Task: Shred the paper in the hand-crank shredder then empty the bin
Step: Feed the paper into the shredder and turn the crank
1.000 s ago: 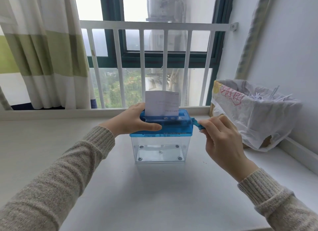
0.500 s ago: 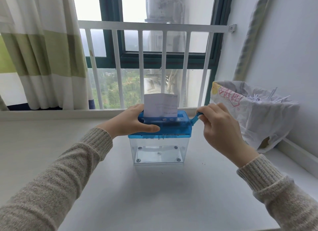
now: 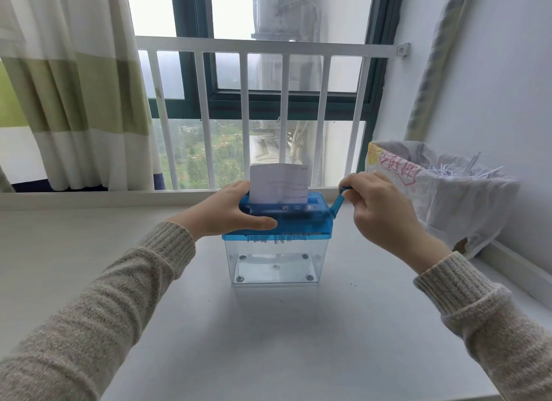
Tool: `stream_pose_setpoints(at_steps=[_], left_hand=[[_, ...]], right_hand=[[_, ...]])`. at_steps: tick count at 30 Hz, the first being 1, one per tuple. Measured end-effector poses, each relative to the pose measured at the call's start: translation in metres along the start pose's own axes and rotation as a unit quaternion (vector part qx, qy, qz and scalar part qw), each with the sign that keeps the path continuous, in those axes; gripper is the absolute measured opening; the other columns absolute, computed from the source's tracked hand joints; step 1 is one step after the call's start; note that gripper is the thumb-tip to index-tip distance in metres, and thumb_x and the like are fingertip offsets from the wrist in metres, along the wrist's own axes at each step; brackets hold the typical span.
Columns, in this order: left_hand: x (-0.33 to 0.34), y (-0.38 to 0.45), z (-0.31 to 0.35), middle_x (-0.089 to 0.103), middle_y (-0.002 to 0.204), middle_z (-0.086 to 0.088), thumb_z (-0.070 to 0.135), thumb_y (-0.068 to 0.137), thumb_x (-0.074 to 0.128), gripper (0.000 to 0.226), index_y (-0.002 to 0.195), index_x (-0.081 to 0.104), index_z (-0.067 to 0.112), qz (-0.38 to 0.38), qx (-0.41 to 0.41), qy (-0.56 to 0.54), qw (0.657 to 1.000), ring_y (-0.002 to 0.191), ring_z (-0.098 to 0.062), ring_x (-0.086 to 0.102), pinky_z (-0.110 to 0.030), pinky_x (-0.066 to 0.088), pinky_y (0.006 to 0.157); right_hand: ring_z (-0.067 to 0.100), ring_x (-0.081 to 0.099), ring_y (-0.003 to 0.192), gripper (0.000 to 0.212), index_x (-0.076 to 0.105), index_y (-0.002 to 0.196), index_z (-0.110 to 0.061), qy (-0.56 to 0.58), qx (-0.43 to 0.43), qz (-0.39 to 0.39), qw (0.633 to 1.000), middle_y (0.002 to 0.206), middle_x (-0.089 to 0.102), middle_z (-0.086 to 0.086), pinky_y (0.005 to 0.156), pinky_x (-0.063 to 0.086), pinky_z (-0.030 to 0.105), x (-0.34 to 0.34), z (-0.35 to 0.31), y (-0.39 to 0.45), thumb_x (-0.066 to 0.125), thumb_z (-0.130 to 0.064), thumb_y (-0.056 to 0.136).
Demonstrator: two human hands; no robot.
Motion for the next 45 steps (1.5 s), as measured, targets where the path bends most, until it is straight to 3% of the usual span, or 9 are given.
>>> stream_pose_setpoints(at_steps=[4, 12, 18, 22, 26, 29, 34, 39, 45], left_hand=[[0.0, 0.0, 0.001, 0.051, 0.126, 0.004, 0.064, 0.062, 0.069, 0.087, 0.136, 0.04, 0.028, 0.002, 0.004, -0.009, 1.0, 0.109, -0.016, 0.051, -0.035, 0.049, 0.095], [0.0, 0.0, 0.0, 0.05, 0.127, 0.005, 0.061, 0.066, 0.07, 0.084, 0.137, 0.039, 0.029, 0.001, 0.006, -0.007, 1.0, 0.111, -0.016, 0.05, -0.036, 0.049, 0.097], [0.0, 0.0, 0.001, 0.049, 0.128, 0.005, 0.06, 0.066, 0.071, 0.083, 0.137, 0.039, 0.03, 0.002, 0.005, -0.008, 1.0, 0.111, -0.016, 0.05, -0.036, 0.049, 0.097], [0.0, -0.001, 0.001, 0.051, 0.125, 0.005, 0.053, 0.072, 0.073, 0.074, 0.133, 0.041, 0.027, 0.008, -0.001, -0.015, 1.0, 0.109, -0.015, 0.052, -0.035, 0.051, 0.094], [0.001, -0.001, 0.002, 0.05, 0.123, 0.006, 0.047, 0.075, 0.073, 0.068, 0.131, 0.041, 0.027, 0.009, -0.005, -0.023, 1.0, 0.107, -0.014, 0.053, -0.028, 0.052, 0.09], [0.001, -0.001, 0.003, 0.05, 0.121, 0.007, 0.045, 0.076, 0.073, 0.064, 0.129, 0.04, 0.029, 0.007, -0.006, -0.024, 1.0, 0.106, -0.014, 0.053, -0.024, 0.052, 0.086], [0.0, -0.002, 0.003, 0.05, 0.124, 0.006, 0.057, 0.067, 0.071, 0.078, 0.132, 0.04, 0.028, 0.004, -0.007, -0.018, 1.0, 0.108, -0.016, 0.053, -0.034, 0.052, 0.093], [0.0, -0.002, 0.002, 0.05, 0.126, 0.006, 0.056, 0.071, 0.073, 0.076, 0.134, 0.04, 0.029, 0.004, -0.003, -0.016, 1.0, 0.11, -0.017, 0.052, -0.038, 0.05, 0.097], [-0.002, -0.003, 0.0, 0.052, 0.123, 0.006, 0.07, 0.058, 0.069, 0.089, 0.132, 0.043, 0.026, 0.007, -0.013, 0.009, 1.0, 0.108, -0.016, 0.053, -0.041, 0.05, 0.096]], right_hand=[[0.007, 0.04, 0.089, 0.018, 0.061, 0.095, -0.017, 0.006, 0.008, -0.018, 1.0, 0.087, 0.059, -0.01, 0.066, 0.039, 0.032, -0.001, 0.001, 0.003, 0.046, -0.007, 0.094], [0.015, 0.045, 0.088, 0.02, 0.061, 0.09, -0.015, 0.041, 0.024, -0.056, 0.997, 0.073, 0.051, -0.019, 0.075, 0.048, 0.045, 0.0, 0.001, 0.017, 0.044, -0.006, 0.095], [0.015, 0.046, 0.078, 0.021, 0.059, 0.087, -0.017, 0.07, 0.05, -0.08, 0.993, 0.071, 0.054, -0.011, 0.072, 0.048, 0.046, 0.002, 0.004, 0.023, 0.042, -0.008, 0.096], [0.015, 0.043, 0.059, 0.022, 0.059, 0.087, -0.008, 0.104, 0.072, -0.107, 0.986, 0.063, 0.053, 0.0, 0.058, 0.043, 0.039, 0.004, 0.003, 0.031, 0.039, -0.007, 0.098], [0.013, 0.04, 0.056, 0.023, 0.057, 0.092, -0.004, 0.131, 0.095, -0.128, 0.978, 0.063, 0.05, -0.001, 0.05, 0.035, 0.025, 0.008, 0.003, 0.034, 0.037, -0.009, 0.1], [0.012, 0.039, 0.055, 0.024, 0.057, 0.093, -0.002, 0.145, 0.106, -0.138, 0.974, 0.063, 0.049, -0.001, 0.05, 0.033, 0.023, 0.01, 0.004, 0.035, 0.035, -0.01, 0.101], [0.013, 0.04, 0.058, 0.026, 0.058, 0.094, -0.001, 0.156, 0.125, -0.16, 0.967, 0.063, 0.049, 0.0, 0.053, 0.035, 0.025, 0.017, 0.009, 0.044, 0.035, -0.01, 0.101], [0.017, 0.044, 0.068, 0.026, 0.057, 0.096, 0.007, 0.164, 0.149, -0.177, 0.959, 0.073, 0.053, 0.006, 0.06, 0.037, 0.029, 0.025, 0.014, 0.051, 0.034, -0.005, 0.099], [0.016, 0.038, 0.065, 0.025, 0.054, 0.098, 0.013, 0.159, 0.179, -0.185, 0.953, 0.07, 0.045, 0.007, 0.058, 0.034, 0.029, 0.032, 0.021, 0.055, 0.033, -0.001, 0.096]])
Point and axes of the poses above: each hand's wrist, its own y-axis towards the middle knuckle, its own x-axis out of the palm, z = x × y, the point moved 5 cm from there along y, towards the middle knuckle
